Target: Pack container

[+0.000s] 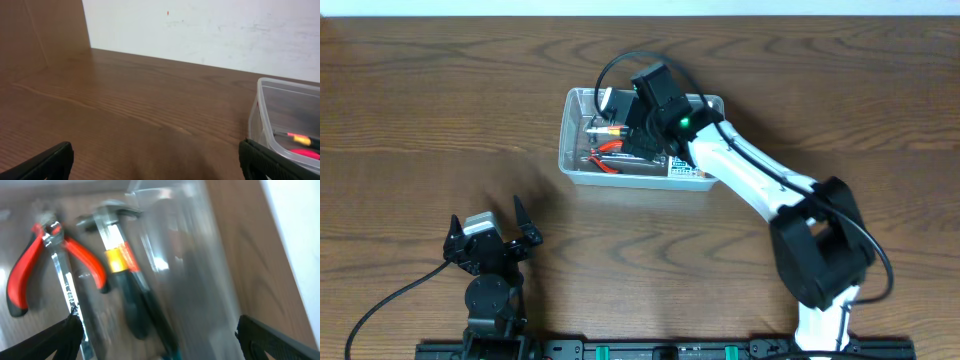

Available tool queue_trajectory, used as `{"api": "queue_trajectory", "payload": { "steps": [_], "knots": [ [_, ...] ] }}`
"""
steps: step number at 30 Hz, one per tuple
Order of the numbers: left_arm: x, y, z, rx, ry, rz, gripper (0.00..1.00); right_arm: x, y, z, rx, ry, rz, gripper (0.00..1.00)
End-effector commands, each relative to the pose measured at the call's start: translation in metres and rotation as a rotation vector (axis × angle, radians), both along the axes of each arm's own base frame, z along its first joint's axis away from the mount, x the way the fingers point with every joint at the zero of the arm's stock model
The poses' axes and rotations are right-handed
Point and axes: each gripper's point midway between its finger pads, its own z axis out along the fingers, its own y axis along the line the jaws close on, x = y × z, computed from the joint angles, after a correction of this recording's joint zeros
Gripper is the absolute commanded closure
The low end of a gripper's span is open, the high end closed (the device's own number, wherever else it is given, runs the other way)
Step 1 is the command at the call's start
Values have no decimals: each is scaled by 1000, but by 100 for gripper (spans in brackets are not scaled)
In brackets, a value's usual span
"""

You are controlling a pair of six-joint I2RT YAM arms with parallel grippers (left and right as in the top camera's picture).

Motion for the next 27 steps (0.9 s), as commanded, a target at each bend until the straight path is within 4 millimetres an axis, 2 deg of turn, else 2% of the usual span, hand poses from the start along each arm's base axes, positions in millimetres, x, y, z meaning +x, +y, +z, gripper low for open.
{"api": "queue_trajectory", "payload": {
  "steps": [1,4,7,13,15,18,21,24,27],
  "knots": [
    [-2,3,-17,9,49,16,2,8,-34,100,217,-94,-313,3],
    [-2,3,-17,9,49,16,2,-1,-68,129,304,-65,-446,4],
    [-2,3,-17,9,49,16,2,-10,-103,141,346,-20,-570,4],
    [-2,3,-17,9,49,16,2,-27,-168,150,279,-2,-702,1],
    [-2,3,-17,9,49,16,2,-34,-187,164,280,-30,-740,1],
    [-2,3,-16,9,48,16,2,-50,-195,204,345,-113,-722,1],
    [-2,3,-17,9,49,16,2,-78,-188,255,396,-236,-621,1],
    [-2,3,-17,9,49,16,2,-123,-180,308,493,-350,-514,1],
    [-2,3,-17,9,49,16,2,-169,-172,344,600,-404,-402,1]
  ]
}}
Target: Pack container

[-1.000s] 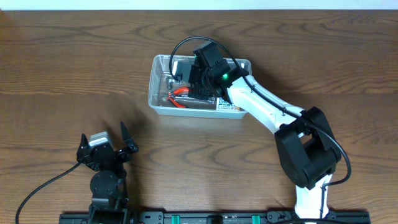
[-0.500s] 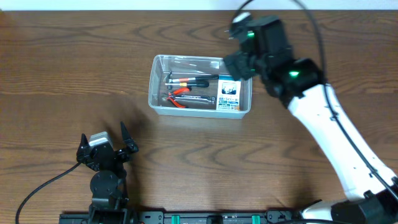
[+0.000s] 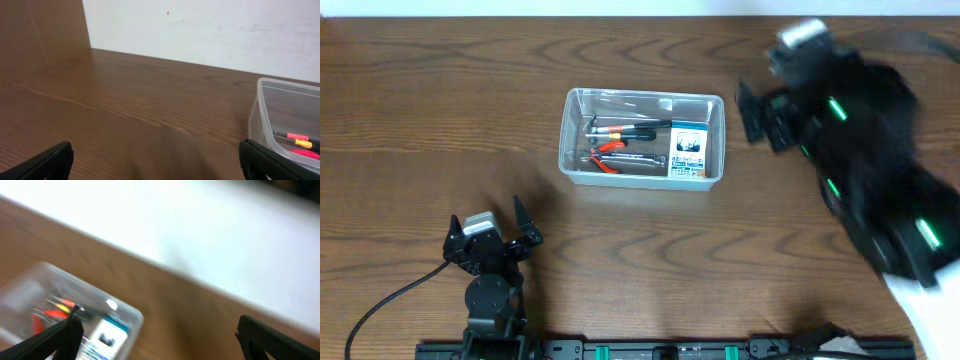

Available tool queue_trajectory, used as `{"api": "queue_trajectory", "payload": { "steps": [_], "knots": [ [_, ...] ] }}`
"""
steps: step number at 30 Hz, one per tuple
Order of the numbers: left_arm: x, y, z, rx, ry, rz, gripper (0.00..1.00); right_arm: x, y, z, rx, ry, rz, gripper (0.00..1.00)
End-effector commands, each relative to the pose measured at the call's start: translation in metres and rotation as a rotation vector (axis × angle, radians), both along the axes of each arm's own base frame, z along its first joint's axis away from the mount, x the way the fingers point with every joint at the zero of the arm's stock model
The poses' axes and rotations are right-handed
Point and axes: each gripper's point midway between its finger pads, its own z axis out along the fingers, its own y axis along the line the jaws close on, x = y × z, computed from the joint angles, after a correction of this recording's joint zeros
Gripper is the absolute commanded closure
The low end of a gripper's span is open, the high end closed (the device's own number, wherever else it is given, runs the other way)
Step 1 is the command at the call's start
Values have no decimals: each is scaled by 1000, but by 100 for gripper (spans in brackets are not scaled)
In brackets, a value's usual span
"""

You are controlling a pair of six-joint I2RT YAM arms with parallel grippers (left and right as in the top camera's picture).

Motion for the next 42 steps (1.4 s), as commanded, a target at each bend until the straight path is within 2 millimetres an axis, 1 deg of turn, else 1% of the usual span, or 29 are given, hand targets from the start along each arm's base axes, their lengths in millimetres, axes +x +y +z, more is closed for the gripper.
{"api": "queue_trajectory", "payload": {
  "steps": [1,4,6,7,10,13,14,16,19,25,28,32,36,40,42],
  "knots": [
    [-2,3,-16,9,48,16,2,-49,4,39,50,-117,113,1],
    [-2,3,-16,9,48,16,2,-89,3,60,107,-184,213,1],
    [-2,3,-16,9,48,16,2,-112,2,70,137,-219,273,1],
    [-2,3,-16,9,48,16,2,-119,-2,73,144,-232,279,1],
    [-2,3,-16,9,48,16,2,-137,-23,74,145,-254,234,1],
    [-2,3,-16,9,48,16,2,-154,-35,80,162,-289,233,1],
    [-2,3,-16,9,48,16,2,-158,-38,81,165,-298,228,1],
    [-2,3,-16,9,48,16,2,-164,-52,77,156,-297,175,1],
    [-2,3,-16,9,48,16,2,-162,-72,59,108,-246,77,1],
    [-2,3,-16,9,48,16,2,-145,-93,26,23,-160,-83,1],
    [-2,3,-16,9,48,16,2,-133,-101,-1,-3,-109,-158,1],
    [-2,3,-16,9,48,16,2,-123,-97,-52,23,-51,-153,1],
    [-2,3,-16,9,48,16,2,-119,-83,-106,81,-28,-72,1],
    [-2,3,-16,9,48,16,2,-118,-84,-165,81,40,-76,1],
    [-2,3,-16,9,48,16,2,-118,-84,-191,78,62,-75,1]
  ]
}}
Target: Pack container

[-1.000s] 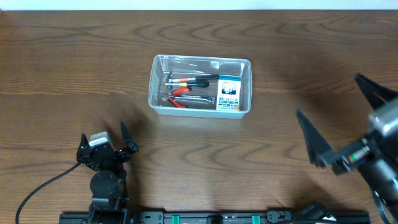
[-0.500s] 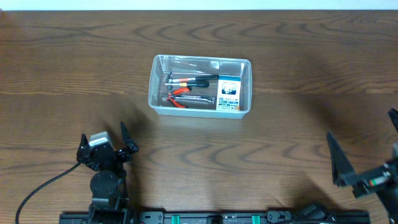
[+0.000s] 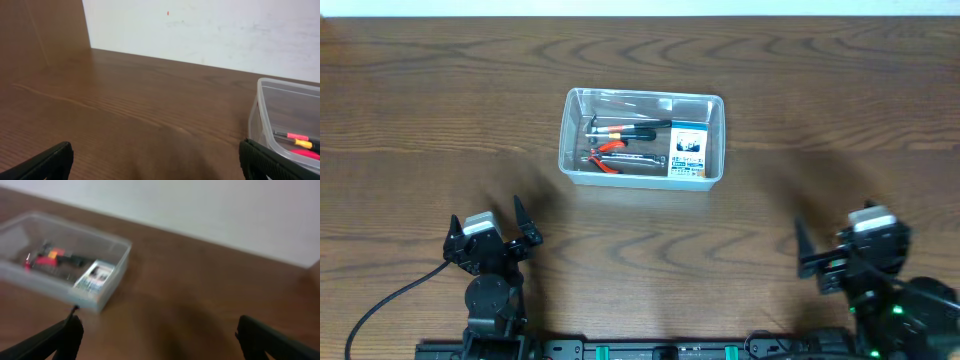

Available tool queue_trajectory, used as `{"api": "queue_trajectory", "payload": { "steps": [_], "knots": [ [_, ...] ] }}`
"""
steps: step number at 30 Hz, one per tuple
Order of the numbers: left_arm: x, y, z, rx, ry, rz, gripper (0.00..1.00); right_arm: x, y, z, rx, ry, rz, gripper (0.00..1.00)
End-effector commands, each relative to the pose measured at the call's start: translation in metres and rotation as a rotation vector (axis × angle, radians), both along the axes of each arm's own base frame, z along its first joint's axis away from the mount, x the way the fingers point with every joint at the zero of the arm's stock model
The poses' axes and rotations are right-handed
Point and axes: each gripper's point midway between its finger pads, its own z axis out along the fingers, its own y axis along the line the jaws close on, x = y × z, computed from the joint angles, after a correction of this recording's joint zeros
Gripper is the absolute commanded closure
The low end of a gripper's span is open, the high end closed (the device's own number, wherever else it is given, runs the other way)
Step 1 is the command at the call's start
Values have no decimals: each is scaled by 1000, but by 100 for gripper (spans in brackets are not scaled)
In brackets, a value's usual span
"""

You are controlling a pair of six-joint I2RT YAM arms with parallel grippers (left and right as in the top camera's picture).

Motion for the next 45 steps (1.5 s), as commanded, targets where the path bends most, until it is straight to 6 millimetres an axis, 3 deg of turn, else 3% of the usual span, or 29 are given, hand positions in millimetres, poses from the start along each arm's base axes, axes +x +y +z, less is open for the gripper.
{"api": "queue_trajectory", "payload": {
  "steps": [1,8,13,45],
  "knots": [
    [-2,3,-16,9,48,16,2,0,10,-36,15,26,56,1],
    [-2,3,-16,9,48,16,2,12,10,-113,14,62,56,1],
    [-2,3,-16,9,48,16,2,18,11,-143,15,55,57,1],
    [-2,3,-16,9,48,16,2,21,11,-149,15,45,56,1]
  ]
}}
